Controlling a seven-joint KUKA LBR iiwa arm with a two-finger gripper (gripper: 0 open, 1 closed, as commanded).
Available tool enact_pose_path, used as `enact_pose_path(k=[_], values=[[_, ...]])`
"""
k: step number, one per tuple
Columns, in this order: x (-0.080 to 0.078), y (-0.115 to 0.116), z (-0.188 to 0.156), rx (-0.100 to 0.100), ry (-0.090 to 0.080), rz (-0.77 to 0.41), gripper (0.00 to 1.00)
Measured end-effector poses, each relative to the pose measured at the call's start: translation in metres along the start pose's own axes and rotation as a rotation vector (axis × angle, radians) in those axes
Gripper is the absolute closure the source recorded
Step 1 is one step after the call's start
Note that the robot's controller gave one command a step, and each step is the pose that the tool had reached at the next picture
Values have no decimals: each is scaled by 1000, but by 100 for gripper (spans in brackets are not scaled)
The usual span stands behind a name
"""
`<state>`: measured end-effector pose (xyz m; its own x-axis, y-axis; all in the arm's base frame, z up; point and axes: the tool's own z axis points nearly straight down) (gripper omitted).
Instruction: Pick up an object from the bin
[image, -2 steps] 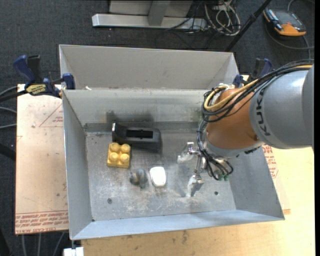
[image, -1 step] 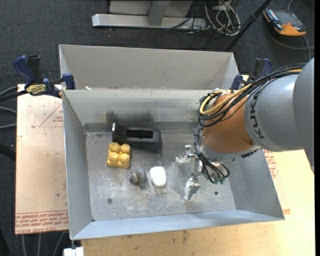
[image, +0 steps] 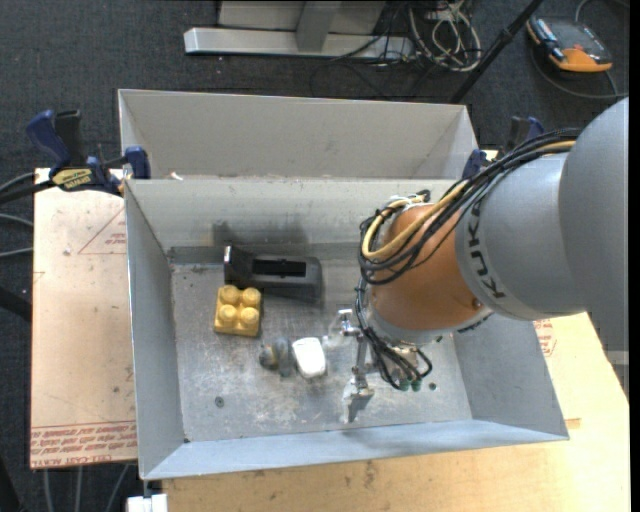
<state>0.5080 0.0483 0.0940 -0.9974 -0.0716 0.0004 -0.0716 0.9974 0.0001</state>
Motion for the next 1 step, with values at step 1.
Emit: enact_pose_path(k=[1], values=[[-13,39,-12,-2,-1,-147,0]])
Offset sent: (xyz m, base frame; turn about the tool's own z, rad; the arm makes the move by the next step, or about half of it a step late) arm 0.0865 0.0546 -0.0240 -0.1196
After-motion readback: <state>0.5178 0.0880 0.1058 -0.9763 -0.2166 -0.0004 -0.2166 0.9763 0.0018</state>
